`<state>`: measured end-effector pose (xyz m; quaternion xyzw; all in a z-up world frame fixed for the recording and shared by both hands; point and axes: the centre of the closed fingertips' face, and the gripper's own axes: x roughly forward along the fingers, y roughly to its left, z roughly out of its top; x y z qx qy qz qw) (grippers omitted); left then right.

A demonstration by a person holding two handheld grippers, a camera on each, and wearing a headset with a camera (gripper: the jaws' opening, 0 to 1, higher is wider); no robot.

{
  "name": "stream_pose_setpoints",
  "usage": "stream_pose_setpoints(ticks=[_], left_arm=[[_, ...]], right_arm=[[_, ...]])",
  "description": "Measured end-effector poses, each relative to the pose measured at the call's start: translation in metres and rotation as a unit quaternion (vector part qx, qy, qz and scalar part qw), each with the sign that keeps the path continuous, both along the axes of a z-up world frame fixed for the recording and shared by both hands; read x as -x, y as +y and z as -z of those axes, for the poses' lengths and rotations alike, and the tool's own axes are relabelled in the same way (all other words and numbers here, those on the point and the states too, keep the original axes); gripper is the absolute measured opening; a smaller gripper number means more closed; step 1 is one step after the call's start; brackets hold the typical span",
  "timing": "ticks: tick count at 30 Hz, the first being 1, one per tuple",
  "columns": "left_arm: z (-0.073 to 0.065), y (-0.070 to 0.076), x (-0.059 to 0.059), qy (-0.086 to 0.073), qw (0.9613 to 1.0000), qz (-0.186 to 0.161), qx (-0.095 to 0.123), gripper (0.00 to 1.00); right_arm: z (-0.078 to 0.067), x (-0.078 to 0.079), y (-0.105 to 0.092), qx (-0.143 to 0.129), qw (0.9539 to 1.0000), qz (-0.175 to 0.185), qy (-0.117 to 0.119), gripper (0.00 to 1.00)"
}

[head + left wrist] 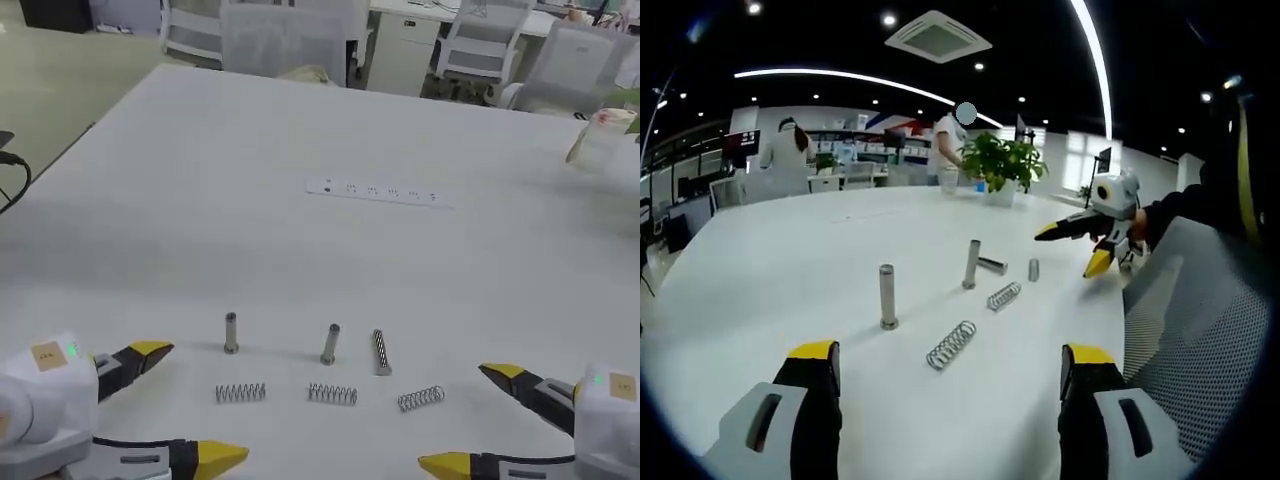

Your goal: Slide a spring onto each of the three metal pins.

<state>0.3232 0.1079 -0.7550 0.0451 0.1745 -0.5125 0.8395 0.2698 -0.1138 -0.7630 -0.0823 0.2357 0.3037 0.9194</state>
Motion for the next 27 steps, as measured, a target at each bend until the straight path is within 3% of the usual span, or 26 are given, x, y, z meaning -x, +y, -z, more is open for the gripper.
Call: stream_pose_setpoints(ticks=[27], left_arm=[[0.001, 0.003, 0.001, 0.0, 1.0, -0.005, -0.002, 0.87]], right_arm=[[-0.009, -0.035, 0.004, 0.02, 0.9995, -0.022, 0.008, 0.8]])
